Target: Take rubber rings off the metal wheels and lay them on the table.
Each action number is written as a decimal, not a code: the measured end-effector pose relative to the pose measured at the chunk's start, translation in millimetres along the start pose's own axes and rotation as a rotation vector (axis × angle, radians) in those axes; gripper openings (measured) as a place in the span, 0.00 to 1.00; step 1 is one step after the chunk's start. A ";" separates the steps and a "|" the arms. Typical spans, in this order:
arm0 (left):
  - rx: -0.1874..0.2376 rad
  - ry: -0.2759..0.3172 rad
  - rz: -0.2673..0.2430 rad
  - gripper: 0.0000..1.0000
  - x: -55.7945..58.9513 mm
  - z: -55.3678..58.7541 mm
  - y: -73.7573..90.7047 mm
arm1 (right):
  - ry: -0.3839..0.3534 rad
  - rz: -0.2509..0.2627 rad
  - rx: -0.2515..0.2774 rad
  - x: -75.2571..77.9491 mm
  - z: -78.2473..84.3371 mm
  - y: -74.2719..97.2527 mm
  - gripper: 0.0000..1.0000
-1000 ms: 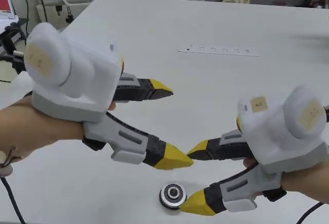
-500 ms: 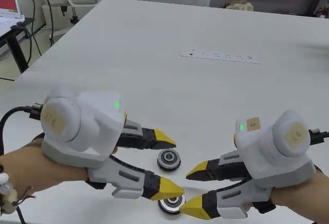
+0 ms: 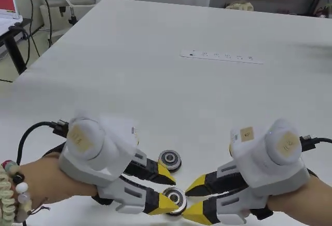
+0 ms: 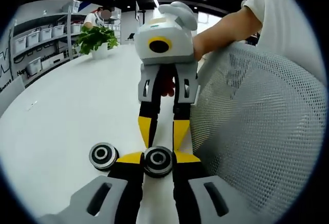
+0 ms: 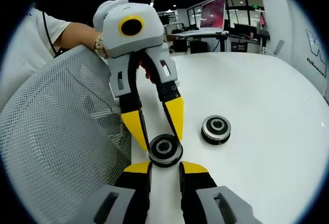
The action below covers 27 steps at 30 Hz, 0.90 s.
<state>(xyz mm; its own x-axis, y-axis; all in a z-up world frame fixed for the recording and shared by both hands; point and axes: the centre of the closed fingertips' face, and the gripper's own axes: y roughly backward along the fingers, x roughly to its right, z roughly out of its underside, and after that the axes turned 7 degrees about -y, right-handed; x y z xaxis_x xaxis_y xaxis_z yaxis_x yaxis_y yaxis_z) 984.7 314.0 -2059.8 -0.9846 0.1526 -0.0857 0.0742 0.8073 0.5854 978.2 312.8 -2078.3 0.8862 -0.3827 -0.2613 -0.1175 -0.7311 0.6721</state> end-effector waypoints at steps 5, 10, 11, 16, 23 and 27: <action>-0.005 -0.021 -0.009 0.12 -2.6 2.7 -0.3 | -0.007 -0.003 0.003 -0.7 -0.2 -0.3 0.18; 0.006 -0.059 -0.012 0.11 -2.0 3.1 -0.3 | -0.012 -0.004 0.004 -0.6 0.3 -0.6 0.16; 0.010 -0.054 -0.012 0.11 -2.4 3.1 -0.2 | -0.012 -0.003 0.005 -0.4 0.3 -0.6 0.16; 0.014 -0.058 -0.018 0.07 -4.9 2.5 -0.5 | -0.010 0.013 0.009 3.0 -0.2 0.1 0.15; 0.016 -0.039 -0.035 0.07 -8.6 0.5 0.9 | -0.009 0.048 0.020 11.0 -1.2 1.0 0.19; 0.022 -0.031 -0.046 0.07 -10.4 -0.2 0.2 | -0.017 0.048 0.056 12.8 -8.0 -0.4 0.28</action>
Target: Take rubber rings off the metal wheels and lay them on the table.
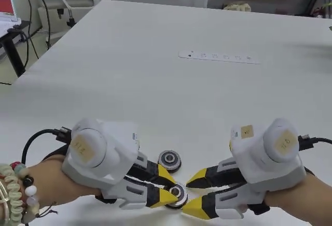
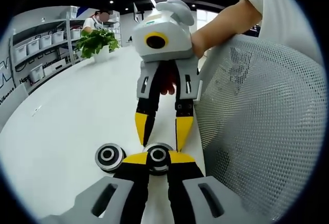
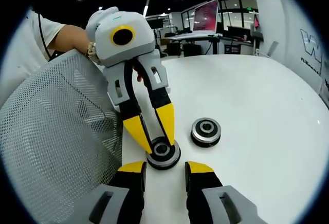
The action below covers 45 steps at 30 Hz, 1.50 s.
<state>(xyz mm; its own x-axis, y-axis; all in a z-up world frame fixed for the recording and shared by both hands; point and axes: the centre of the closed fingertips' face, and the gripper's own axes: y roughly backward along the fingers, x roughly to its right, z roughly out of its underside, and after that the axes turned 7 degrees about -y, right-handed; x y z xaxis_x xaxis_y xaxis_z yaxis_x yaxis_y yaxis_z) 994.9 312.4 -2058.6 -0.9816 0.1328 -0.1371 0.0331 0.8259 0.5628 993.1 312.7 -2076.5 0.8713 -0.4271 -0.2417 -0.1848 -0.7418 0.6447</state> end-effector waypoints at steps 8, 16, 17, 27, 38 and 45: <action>0.014 0.007 -0.014 0.07 -2.1 -0.5 -1.2 | 0.066 -0.002 -0.006 -1.7 -0.6 -2.2 0.22; 0.018 0.008 -0.017 0.07 -2.8 -0.7 -2.0 | 0.095 -0.003 -0.016 -1.1 0.7 -0.5 0.20; 0.018 0.009 -0.018 0.07 -2.7 -0.6 -2.1 | 0.103 -0.003 -0.019 -0.9 0.7 -0.4 0.19; 0.021 0.014 -0.021 0.07 -3.0 0.0 -3.3 | 0.111 0.004 -0.052 2.2 6.7 3.1 0.09; 0.020 0.016 -0.023 0.07 -3.0 0.5 -4.2 | 0.066 0.030 -0.062 7.2 7.1 4.8 0.00; 0.017 0.015 -0.033 0.07 -4.4 1.9 -3.4 | 0.018 0.073 -0.084 9.0 6.8 3.5 0.00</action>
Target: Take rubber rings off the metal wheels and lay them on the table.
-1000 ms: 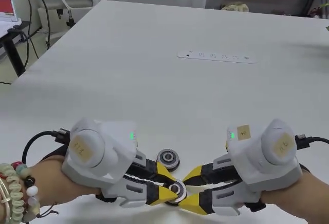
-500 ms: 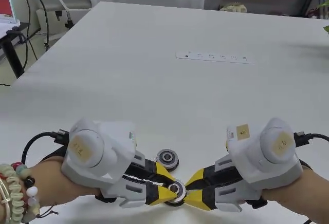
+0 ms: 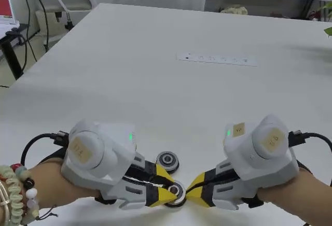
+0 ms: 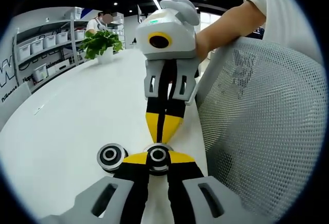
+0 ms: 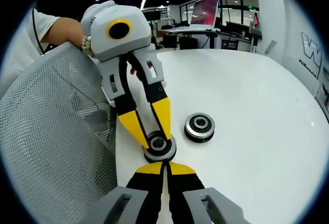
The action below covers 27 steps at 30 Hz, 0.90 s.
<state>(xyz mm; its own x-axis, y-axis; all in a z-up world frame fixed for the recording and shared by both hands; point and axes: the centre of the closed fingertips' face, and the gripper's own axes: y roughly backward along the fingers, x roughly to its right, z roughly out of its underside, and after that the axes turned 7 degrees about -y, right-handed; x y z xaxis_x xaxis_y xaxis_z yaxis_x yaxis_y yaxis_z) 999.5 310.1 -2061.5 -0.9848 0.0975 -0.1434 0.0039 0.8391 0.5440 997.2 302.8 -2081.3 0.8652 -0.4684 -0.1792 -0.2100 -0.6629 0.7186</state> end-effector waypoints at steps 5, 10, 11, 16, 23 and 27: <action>0.000 0.003 -0.004 0.07 -0.9 0.4 0.7 | -0.176 -0.023 0.044 1.0 -1.5 0.0 0.00; 0.004 0.005 -0.007 0.07 -1.0 -0.4 -0.2 | -0.336 -0.030 0.028 4.5 2.0 1.9 0.00; 0.004 0.004 -0.006 0.07 -1.0 -0.3 -0.1 | -0.401 -0.037 0.028 3.9 1.7 1.3 0.00; 0.011 0.008 -0.009 0.07 -0.9 -0.4 0.5 | -0.588 -0.090 0.060 6.0 0.0 5.7 0.00; 0.010 0.008 -0.011 0.07 -0.6 -0.7 0.5 | -0.692 -0.129 0.105 4.2 -8.1 9.8 0.00; 0.013 0.007 -0.013 0.07 -0.4 -0.9 0.5 | -0.704 -0.148 0.115 0.5 -11.2 11.4 0.00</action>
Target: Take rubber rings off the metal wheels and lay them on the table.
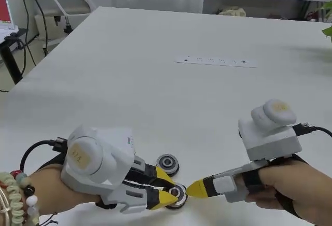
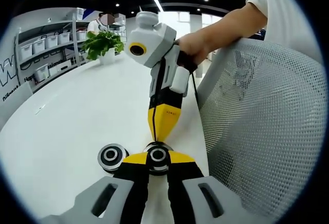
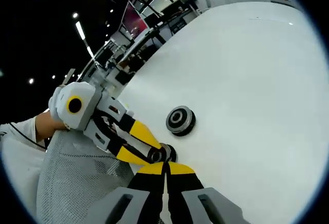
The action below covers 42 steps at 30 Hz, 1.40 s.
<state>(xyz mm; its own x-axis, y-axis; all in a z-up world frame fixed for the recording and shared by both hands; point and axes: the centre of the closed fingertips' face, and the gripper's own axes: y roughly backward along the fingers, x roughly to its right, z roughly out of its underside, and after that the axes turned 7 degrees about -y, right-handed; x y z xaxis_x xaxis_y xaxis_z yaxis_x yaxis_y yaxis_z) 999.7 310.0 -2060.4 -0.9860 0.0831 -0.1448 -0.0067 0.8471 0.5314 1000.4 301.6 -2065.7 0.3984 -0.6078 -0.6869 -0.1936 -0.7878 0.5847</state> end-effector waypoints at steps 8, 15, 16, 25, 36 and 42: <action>0.003 0.006 0.000 0.07 -0.2 0.5 -0.8 | -0.059 -0.030 0.015 -5.4 -1.1 -1.6 0.00; 0.003 0.005 -0.001 0.07 -0.2 0.2 -0.9 | -0.045 -0.040 0.019 -7.9 -2.2 -2.4 0.00; 0.003 0.006 -0.001 0.07 -0.2 0.2 -0.9 | -0.044 -0.042 0.020 -8.2 -2.4 -2.5 0.00; 0.003 0.008 -0.003 0.07 -0.7 0.1 -1.1 | -0.049 -0.138 0.072 -27.8 -13.0 -4.8 0.00; -0.006 0.004 -0.006 0.07 -0.8 -0.3 -1.2 | -0.022 -0.026 0.033 -8.0 -5.6 -5.9 0.00; -0.013 0.010 -0.002 0.07 -1.0 -0.4 -1.2 | -0.026 -0.018 0.030 -6.6 -4.7 -6.1 0.00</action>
<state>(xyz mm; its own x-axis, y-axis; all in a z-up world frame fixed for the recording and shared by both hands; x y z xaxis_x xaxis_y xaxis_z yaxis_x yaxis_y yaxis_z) 1000.6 308.8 -2060.6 -0.9876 0.0759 -0.1378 -0.0110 0.8403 0.5420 1003.1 310.9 -2062.7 0.3788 -0.5956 -0.7083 -0.2135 -0.8010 0.5593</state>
